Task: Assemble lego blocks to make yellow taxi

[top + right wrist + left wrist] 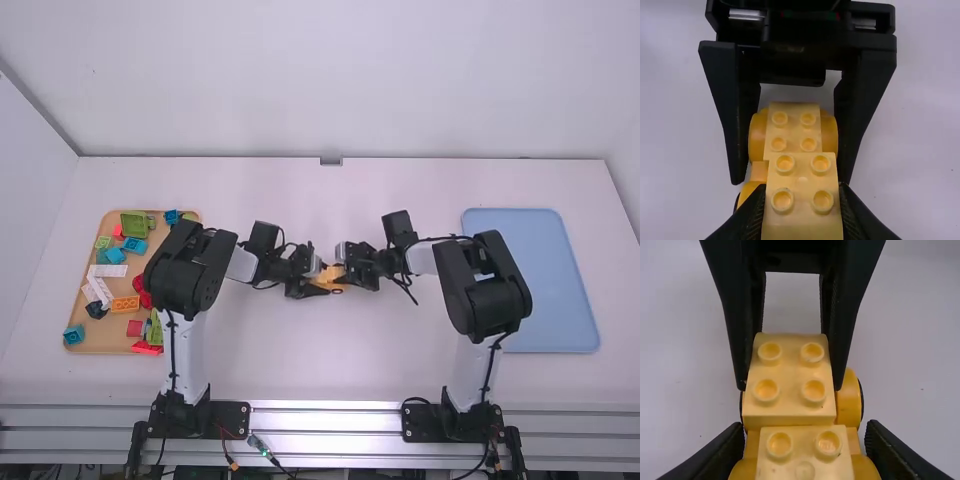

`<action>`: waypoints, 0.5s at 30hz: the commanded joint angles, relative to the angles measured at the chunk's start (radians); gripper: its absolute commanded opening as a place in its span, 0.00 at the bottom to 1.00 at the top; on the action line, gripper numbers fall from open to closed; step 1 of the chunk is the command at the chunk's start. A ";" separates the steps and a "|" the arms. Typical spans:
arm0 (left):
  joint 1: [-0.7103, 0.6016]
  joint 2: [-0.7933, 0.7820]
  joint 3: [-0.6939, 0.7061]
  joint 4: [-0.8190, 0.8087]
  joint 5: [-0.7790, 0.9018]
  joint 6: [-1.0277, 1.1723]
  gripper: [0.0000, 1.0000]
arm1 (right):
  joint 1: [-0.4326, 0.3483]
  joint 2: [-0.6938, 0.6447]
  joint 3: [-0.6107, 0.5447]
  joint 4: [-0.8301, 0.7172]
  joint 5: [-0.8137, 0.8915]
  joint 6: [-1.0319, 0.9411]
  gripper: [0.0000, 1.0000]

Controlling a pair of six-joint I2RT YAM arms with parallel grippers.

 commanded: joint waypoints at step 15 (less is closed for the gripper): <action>-0.003 0.018 0.001 -0.008 -0.039 -0.008 0.43 | 0.012 0.027 0.008 0.001 -0.050 0.016 0.00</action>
